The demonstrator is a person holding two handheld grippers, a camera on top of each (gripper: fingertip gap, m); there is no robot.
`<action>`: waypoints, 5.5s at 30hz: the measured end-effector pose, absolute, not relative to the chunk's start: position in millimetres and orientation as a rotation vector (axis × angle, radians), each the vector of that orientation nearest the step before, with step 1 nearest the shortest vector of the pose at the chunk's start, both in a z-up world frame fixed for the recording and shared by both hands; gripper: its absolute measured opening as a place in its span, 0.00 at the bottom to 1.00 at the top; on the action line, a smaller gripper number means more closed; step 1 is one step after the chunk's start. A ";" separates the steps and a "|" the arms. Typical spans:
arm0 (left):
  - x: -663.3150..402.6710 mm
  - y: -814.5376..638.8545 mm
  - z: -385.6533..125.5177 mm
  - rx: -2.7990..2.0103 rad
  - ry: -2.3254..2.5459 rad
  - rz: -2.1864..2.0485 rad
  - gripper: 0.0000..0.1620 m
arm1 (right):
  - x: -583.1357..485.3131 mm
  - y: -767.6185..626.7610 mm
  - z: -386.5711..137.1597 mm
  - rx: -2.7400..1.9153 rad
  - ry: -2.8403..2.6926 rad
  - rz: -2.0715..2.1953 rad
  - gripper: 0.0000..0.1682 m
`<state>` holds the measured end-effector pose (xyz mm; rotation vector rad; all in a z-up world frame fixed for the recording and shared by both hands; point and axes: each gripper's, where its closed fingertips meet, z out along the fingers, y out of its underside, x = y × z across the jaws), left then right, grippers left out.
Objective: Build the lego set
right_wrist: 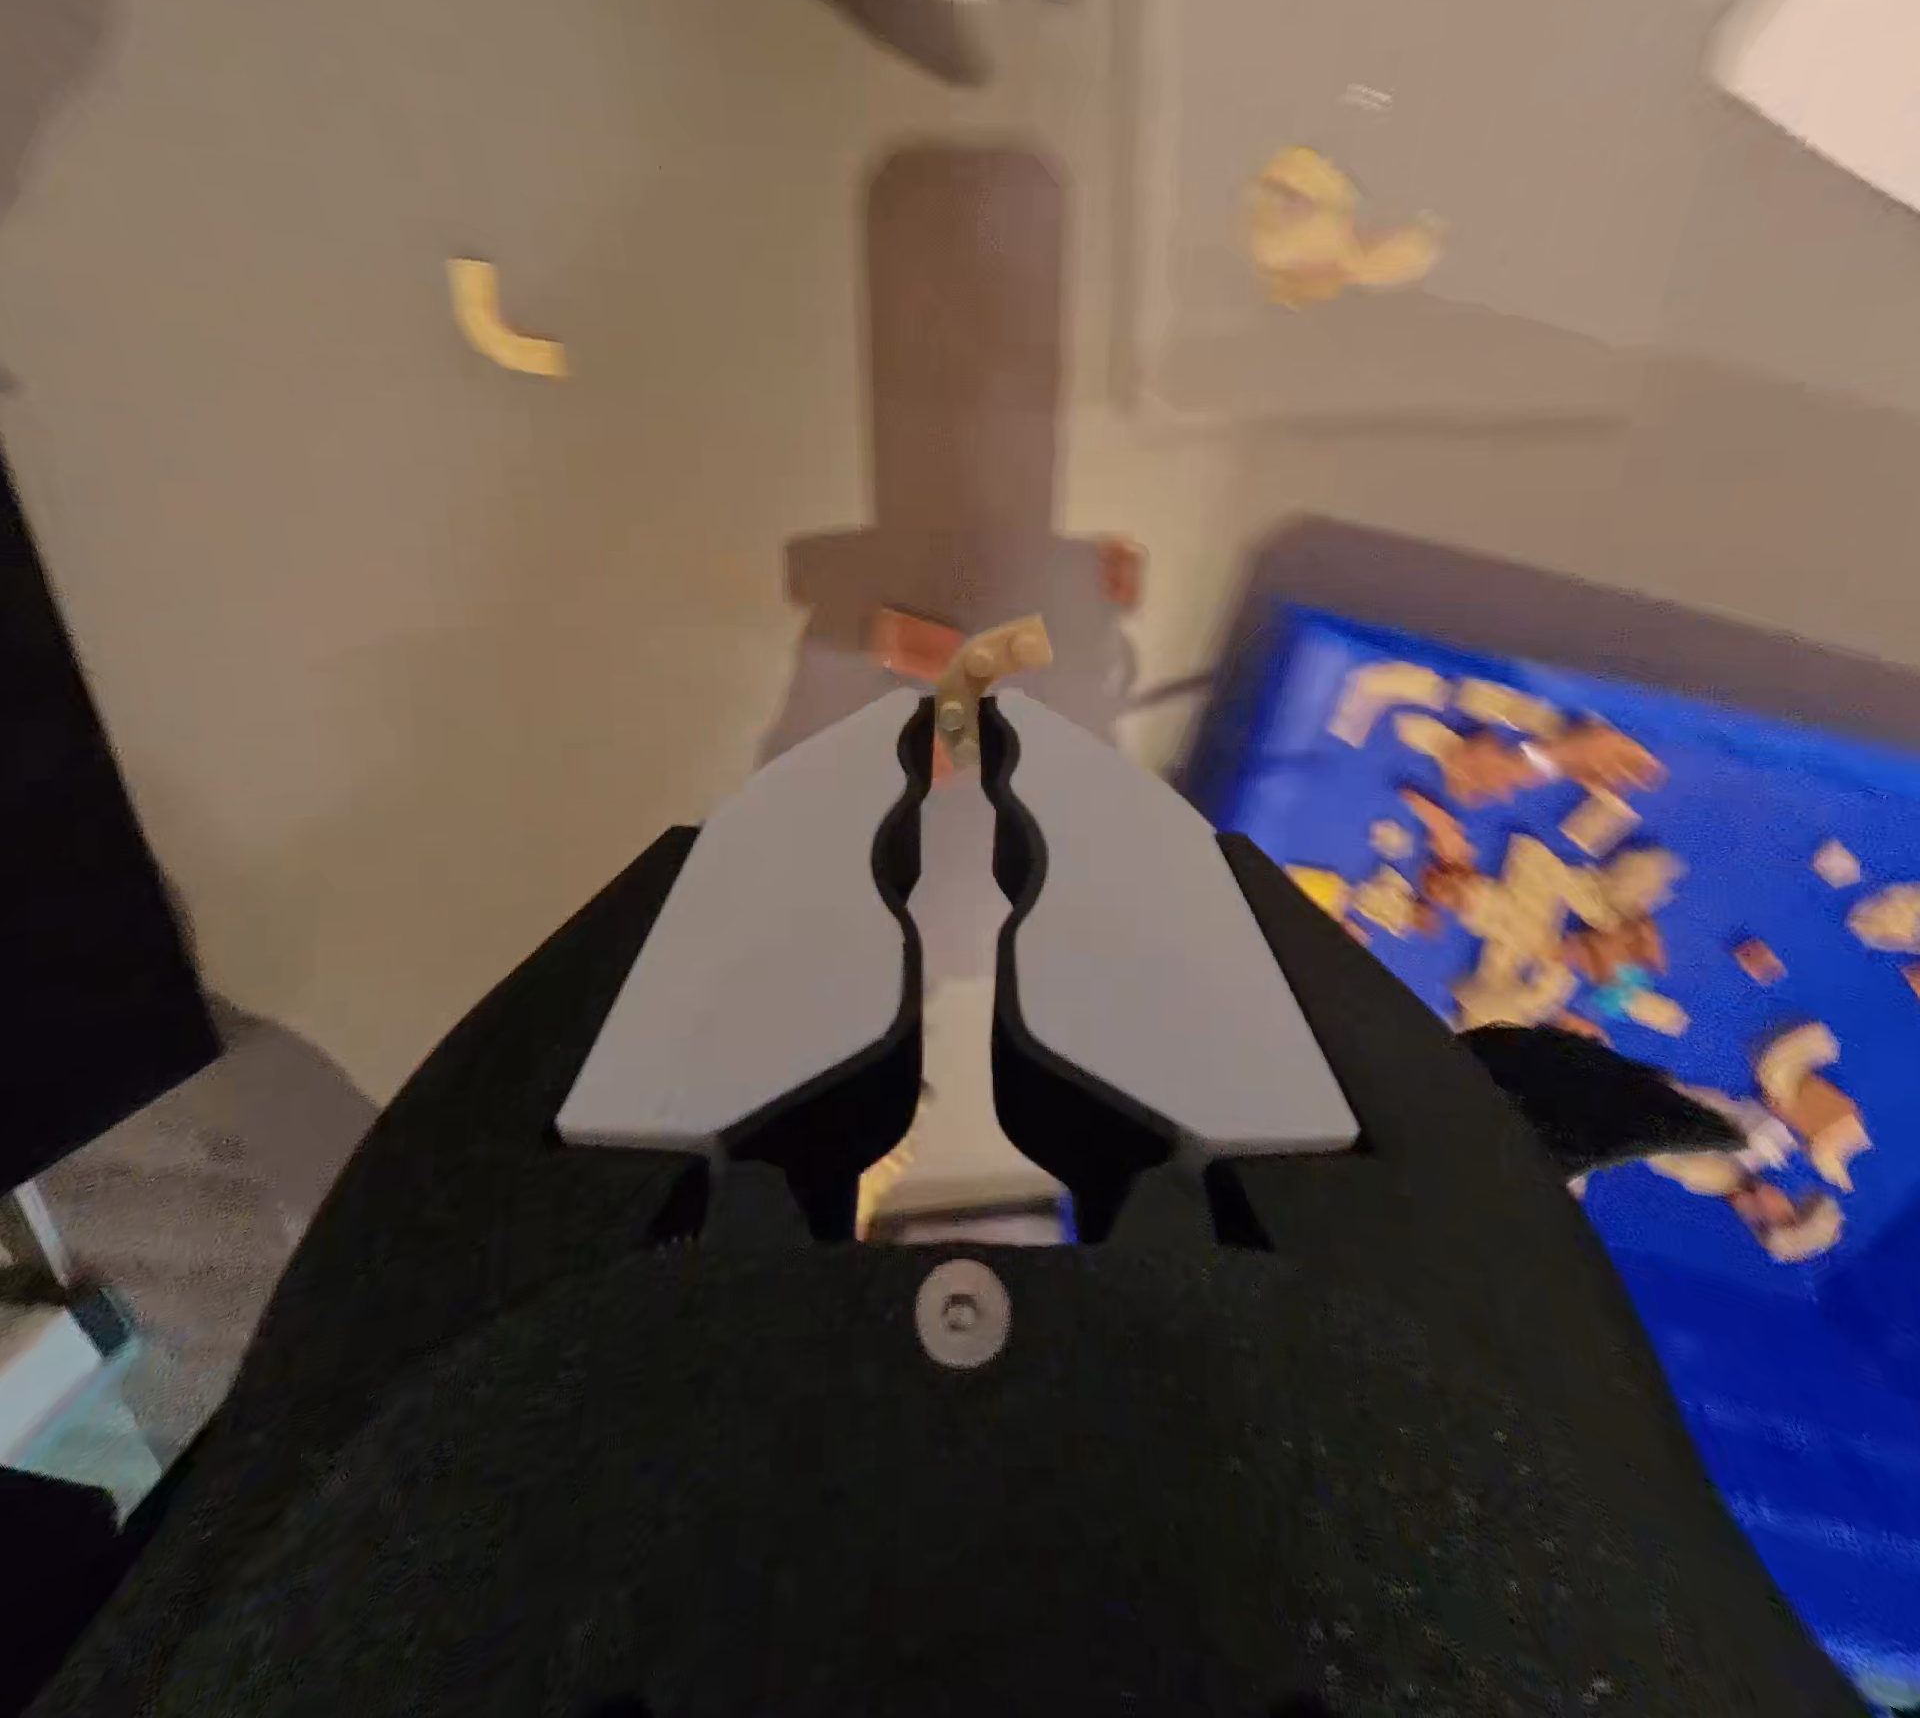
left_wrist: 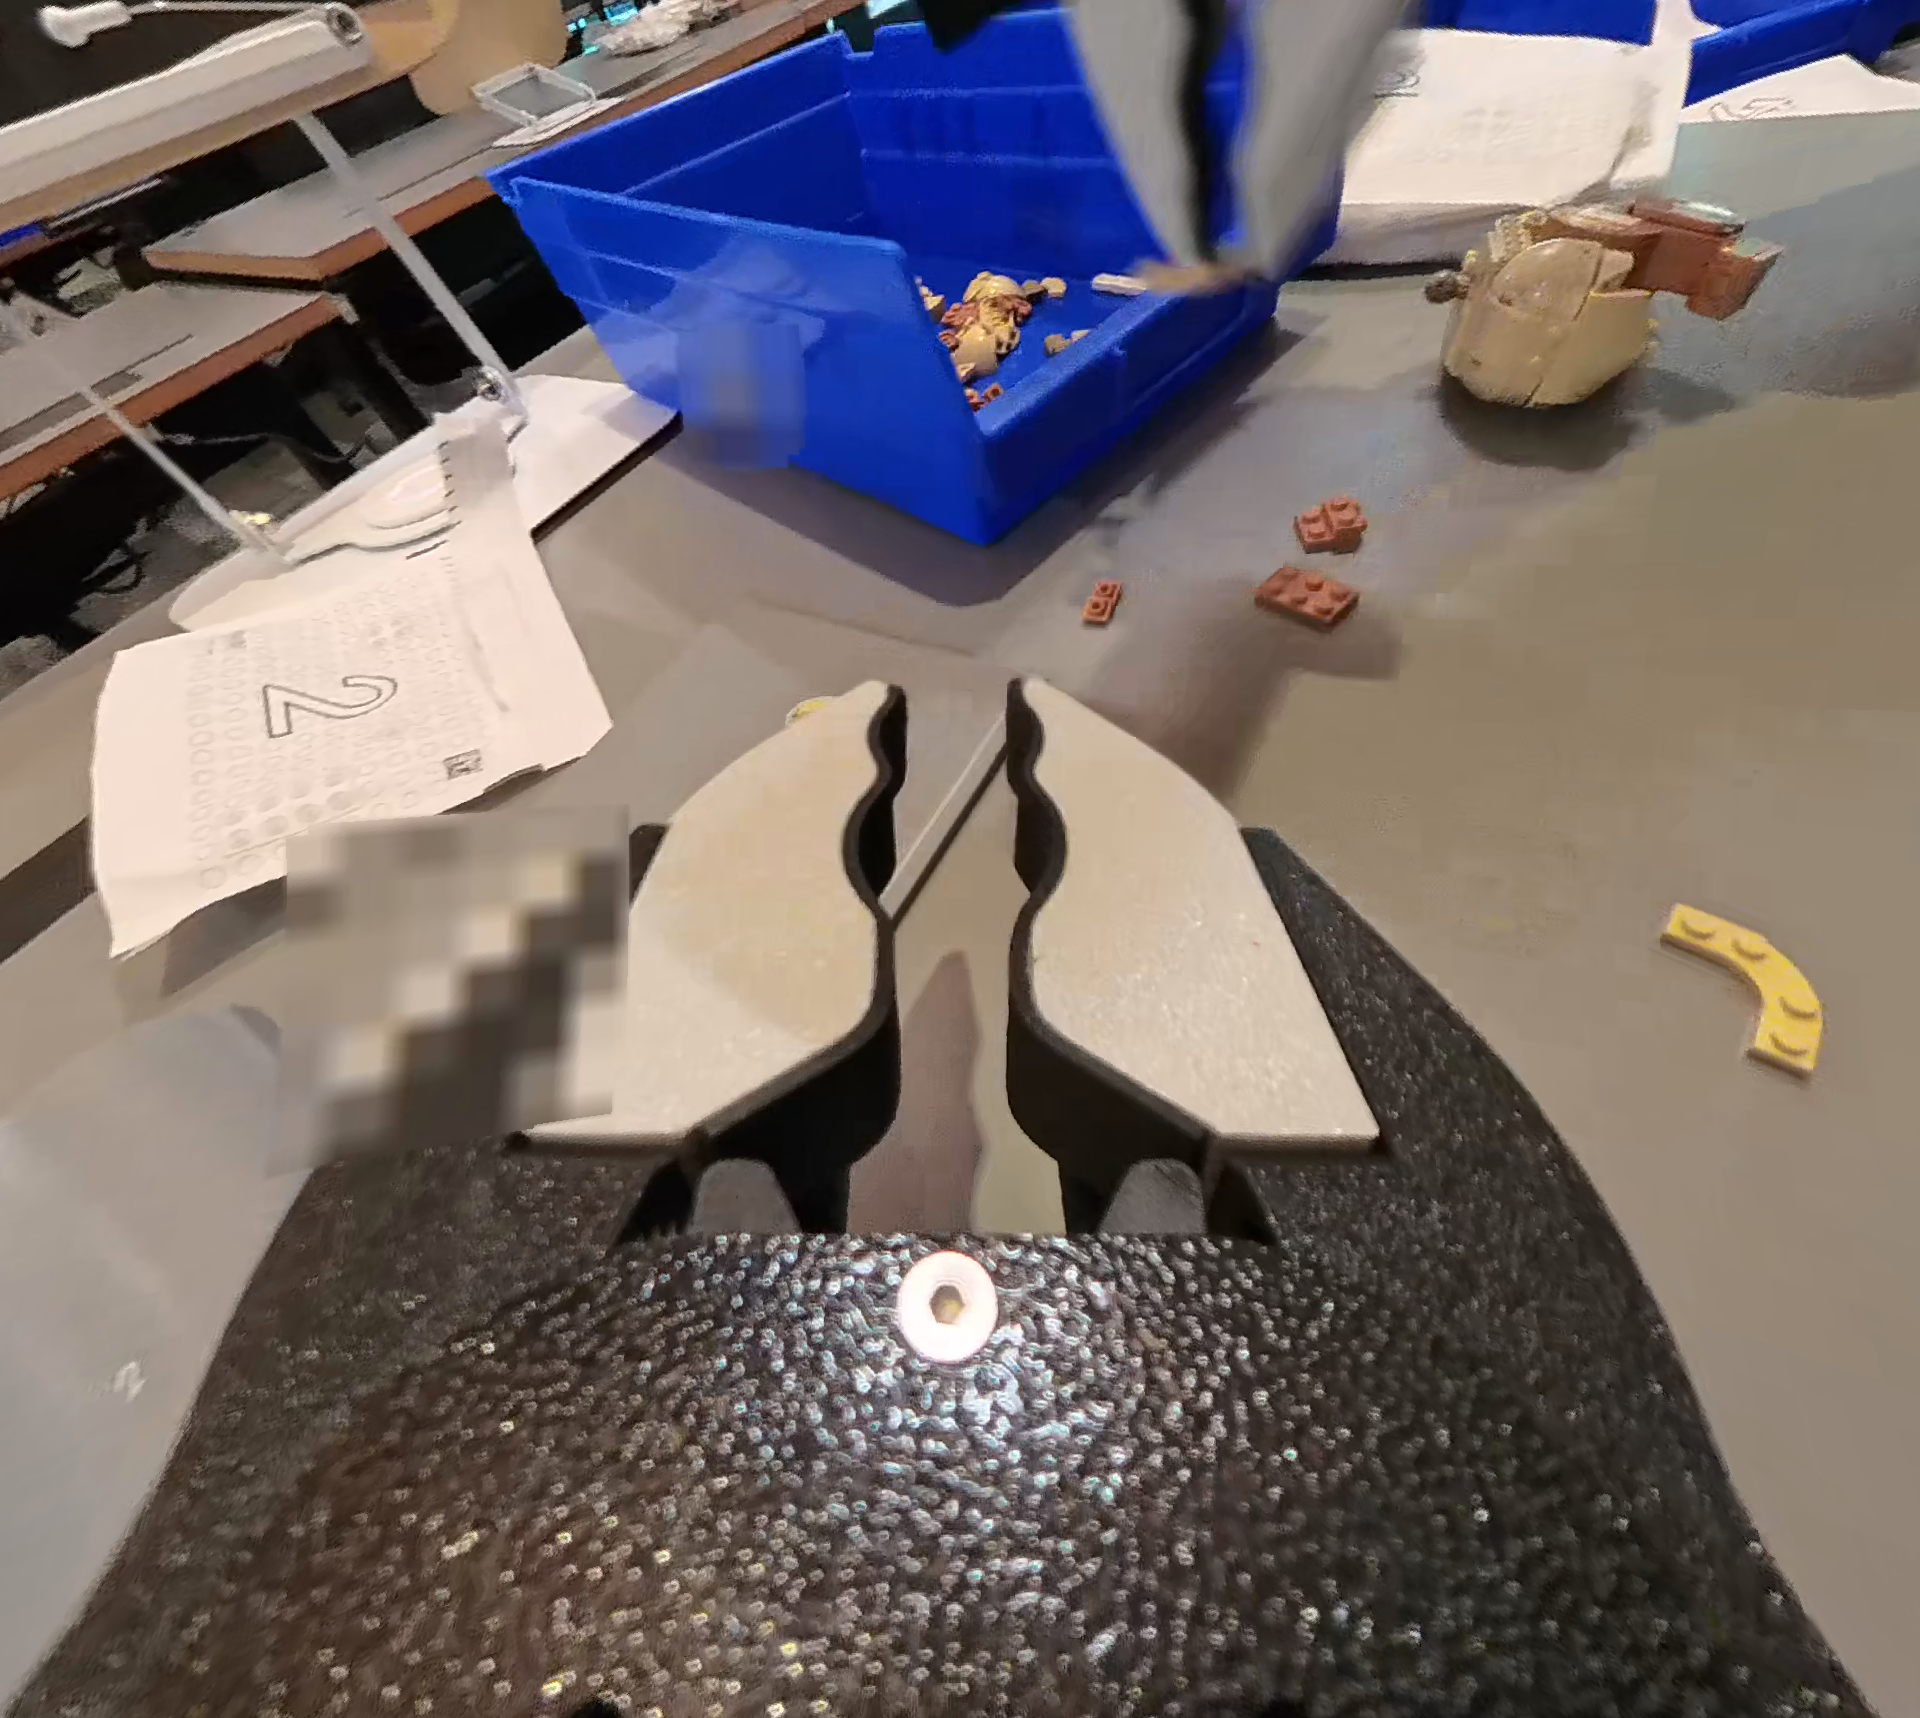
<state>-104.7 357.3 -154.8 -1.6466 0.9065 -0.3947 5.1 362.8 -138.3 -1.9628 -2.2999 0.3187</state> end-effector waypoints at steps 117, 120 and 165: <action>-103.8 348.3 -190.1 -1.737 1.135 -0.189 0.12 | 58.0 514.1 -218.2 -2.124 -2.210 0.099 0.03; -103.8 348.2 -189.9 -1.736 1.135 -0.189 0.12 | 57.2 513.7 -217.4 -2.114 -2.213 0.103 0.03; -111.1 353.5 -184.1 -1.748 1.060 -0.216 0.12 | 111.1 456.1 -172.0 -2.123 -2.265 -0.148 0.09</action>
